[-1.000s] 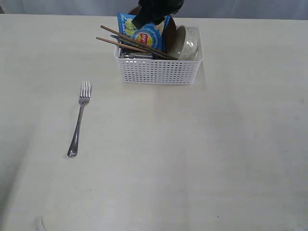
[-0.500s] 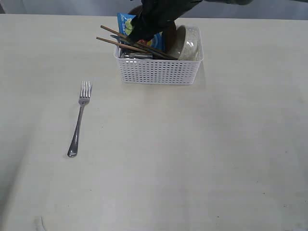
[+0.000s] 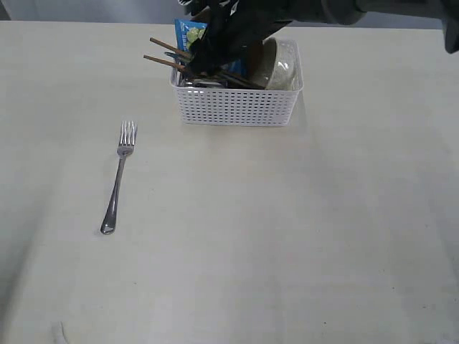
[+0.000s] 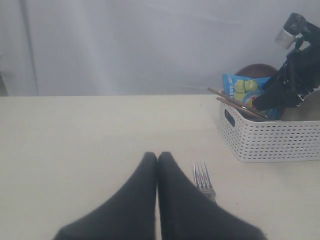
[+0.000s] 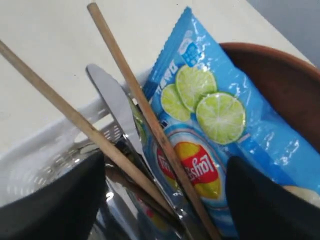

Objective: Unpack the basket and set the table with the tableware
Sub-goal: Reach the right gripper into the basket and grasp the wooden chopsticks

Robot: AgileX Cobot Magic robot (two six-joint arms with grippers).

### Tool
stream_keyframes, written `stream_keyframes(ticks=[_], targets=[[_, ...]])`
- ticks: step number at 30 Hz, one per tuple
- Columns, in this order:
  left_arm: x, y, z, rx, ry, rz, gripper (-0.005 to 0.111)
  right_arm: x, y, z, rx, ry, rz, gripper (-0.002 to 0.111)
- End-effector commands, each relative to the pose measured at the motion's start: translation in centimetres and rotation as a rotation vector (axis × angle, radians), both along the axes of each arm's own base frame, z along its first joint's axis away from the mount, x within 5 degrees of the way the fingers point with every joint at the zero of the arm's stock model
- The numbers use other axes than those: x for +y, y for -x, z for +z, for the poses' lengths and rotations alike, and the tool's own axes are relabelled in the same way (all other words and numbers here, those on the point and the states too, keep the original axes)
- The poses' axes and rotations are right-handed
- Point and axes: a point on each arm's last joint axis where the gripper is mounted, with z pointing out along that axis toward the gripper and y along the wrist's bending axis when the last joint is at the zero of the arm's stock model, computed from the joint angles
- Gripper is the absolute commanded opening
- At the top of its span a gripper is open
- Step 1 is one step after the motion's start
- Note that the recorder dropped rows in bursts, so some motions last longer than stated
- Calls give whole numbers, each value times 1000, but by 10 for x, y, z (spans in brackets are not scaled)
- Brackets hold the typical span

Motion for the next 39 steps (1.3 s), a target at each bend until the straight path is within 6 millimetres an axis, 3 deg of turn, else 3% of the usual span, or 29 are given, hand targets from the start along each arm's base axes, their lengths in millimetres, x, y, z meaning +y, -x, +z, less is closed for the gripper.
stream_keyframes(ticks=[1,11,20,27,31,33,39], targets=[[0,0,0,-7,4,-1,0,1,-2,4,-12,-61,-12,74],[0,0,0,-7,4,-1,0,1,-2,3,-1,-55,-6,73],[0,0,0,-7,4,-1,0,3,-9,-15,-25,-57,-28,73],[0,0,0,-7,4,-1,0,4,-11,-13,-43,-93,-55,73],[0,0,0,-7,4,-1,0,4,-10,-19,-13,-85,-51,53],[0,0,0,-7,4,-1,0,4,-9,-27,20,-74,-48,49],[0,0,0,-6,7,-1,0,5,-10,-33,-3,-41,-12,64]])
